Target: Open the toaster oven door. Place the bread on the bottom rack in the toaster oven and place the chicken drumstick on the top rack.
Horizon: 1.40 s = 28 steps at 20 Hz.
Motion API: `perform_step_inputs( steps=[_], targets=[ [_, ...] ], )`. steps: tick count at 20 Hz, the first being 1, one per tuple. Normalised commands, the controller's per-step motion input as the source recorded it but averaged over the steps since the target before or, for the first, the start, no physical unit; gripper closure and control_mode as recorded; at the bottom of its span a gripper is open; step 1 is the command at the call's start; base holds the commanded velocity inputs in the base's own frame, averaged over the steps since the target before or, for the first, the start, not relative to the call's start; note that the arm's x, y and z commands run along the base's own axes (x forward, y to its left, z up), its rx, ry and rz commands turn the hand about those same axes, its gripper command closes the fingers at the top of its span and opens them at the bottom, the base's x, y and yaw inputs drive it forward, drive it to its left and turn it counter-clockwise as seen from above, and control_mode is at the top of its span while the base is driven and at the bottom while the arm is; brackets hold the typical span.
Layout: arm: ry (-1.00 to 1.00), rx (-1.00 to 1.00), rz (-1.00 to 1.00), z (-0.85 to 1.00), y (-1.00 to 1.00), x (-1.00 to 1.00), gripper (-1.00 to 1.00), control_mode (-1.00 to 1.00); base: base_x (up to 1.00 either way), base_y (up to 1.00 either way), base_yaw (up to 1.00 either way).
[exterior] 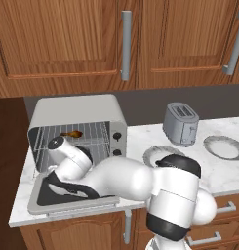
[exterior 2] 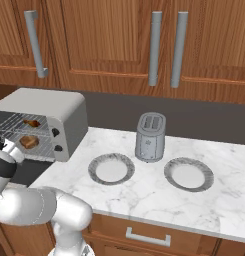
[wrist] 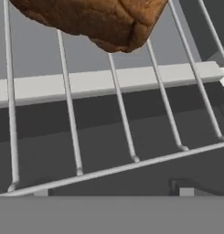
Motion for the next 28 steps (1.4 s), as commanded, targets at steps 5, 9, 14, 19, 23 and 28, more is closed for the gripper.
perform_step_inputs(
  steps=[5,9,14,19,23,28],
  targets=[
    [0.0,0.02,-0.14,-0.02,0.0,0.51,-1.0,-1.0,0.0,0.0,0.0],
    [-0.02,0.01,-0.13,0.0,0.0,0.57,-1.0,-1.0,0.0,0.0,0.0],
    [-0.06,0.0,-0.11,0.0,0.0,0.45,-1.0,-1.0,0.0,0.0,0.0],
    [-0.06,0.0,-0.08,0.0,0.0,0.34,-1.0,-1.0,0.0,0.0,0.0],
    [-0.08,0.01,-0.04,0.04,0.0,0.11,-1.0,-1.0,0.0,0.0,0.0],
    [-0.08,0.03,0.0,0.34,-0.07,-0.62,-1.0,-1.0,0.0,0.0,0.0]
  ],
)
